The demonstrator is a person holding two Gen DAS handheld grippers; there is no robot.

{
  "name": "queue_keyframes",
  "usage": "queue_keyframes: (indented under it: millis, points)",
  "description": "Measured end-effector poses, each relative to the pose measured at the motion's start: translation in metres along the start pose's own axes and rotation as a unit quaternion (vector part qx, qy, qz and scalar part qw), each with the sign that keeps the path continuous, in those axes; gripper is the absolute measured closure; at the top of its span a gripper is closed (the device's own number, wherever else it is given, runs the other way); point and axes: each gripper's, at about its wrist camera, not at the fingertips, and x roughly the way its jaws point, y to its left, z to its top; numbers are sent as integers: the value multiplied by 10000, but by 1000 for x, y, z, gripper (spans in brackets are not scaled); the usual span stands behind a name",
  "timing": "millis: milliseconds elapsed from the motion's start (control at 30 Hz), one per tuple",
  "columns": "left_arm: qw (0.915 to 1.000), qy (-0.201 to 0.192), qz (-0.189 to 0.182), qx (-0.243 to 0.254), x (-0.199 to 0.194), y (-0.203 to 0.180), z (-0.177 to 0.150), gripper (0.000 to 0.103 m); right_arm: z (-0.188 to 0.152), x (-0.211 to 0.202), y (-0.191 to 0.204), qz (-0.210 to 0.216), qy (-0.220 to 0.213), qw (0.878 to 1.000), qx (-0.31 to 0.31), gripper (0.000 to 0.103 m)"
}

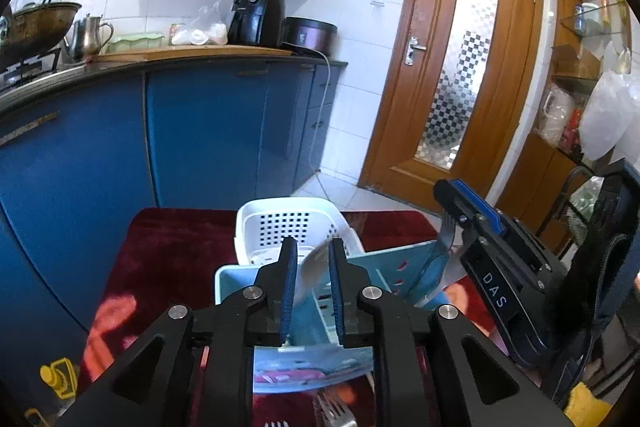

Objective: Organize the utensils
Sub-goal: 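Lower both forks into the holder and open both tools, then move both open tools back down to the remaining utensils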

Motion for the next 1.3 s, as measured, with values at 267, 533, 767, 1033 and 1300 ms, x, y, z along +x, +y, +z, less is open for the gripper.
queue_keyframes:
  millis: [267,533,767,1033,1300]
  points:
    - [9997,-47,-235,-43,-28,-6,3,78,22,-34,-3,154,95,9996,232,62]
    - [9995,-73,-309,60,-64,-10,-6,73,22,-69,-5,195,522,9977,390,61]
    - [9996,113,-192,173,-90,-10,-24,73,2,-95,-5,265,1118,9921,511,61]
    - [9990,418,-18,156,-104,-3,-52,72,-30,-116,-2,263,1738,9830,523,61]
    - [9959,878,205,-105,-94,16,-91,72,-75,-105,2,245,2592,9642,509,61]
